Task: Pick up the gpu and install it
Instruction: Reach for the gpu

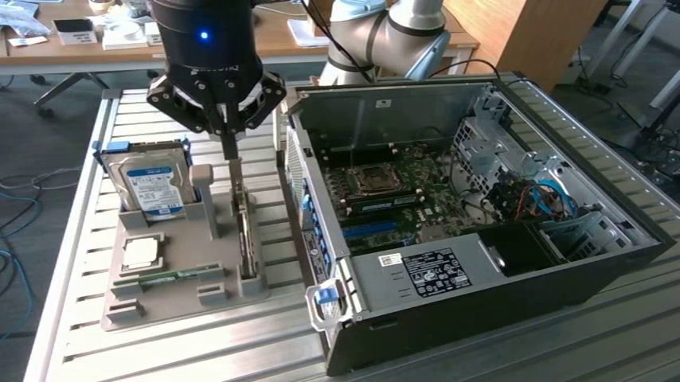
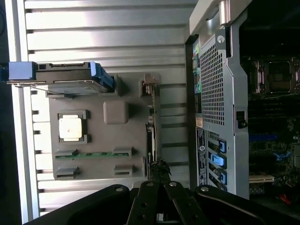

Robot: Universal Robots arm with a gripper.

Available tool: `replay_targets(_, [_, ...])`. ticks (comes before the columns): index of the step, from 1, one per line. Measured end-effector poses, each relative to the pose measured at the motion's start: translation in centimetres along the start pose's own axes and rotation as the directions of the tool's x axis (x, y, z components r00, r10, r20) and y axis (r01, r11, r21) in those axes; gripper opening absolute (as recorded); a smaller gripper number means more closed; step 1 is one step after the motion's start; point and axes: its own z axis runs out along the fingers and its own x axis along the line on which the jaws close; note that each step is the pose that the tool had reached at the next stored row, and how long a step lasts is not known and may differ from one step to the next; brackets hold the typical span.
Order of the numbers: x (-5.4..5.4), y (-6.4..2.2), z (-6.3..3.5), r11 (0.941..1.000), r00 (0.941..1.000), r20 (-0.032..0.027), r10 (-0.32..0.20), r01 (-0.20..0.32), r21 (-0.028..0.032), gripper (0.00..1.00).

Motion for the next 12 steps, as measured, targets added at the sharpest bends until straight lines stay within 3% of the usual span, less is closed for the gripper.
replay_targets(5, [0.08, -0.65, 0.09, 1.0, 1.0, 0.0, 0.0, 0.0, 0.0, 0.11])
replay_targets(12, [0.08, -0.73, 0.09, 1.0, 1.0, -0.0002, 0.0, 0.0, 0.0002, 0.11])
